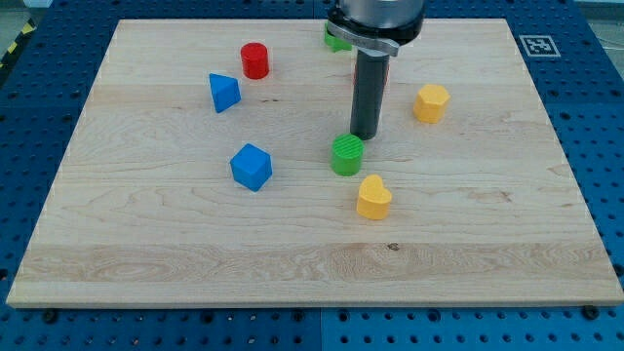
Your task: Move green circle into yellow heart
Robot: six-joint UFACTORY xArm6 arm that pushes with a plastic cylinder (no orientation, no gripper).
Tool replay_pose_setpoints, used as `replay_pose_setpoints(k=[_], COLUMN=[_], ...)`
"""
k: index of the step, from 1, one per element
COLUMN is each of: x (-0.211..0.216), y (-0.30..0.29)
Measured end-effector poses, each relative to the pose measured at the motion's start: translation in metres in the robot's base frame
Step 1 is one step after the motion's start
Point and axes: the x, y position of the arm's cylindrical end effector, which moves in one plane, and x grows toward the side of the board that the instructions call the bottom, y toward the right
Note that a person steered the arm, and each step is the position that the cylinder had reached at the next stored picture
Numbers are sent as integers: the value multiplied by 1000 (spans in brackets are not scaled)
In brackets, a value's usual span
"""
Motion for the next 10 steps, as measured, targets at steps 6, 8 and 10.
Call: replay_pose_setpoints(k=[6, 8, 10], x=[11, 13, 21], y=[-32, -23, -39])
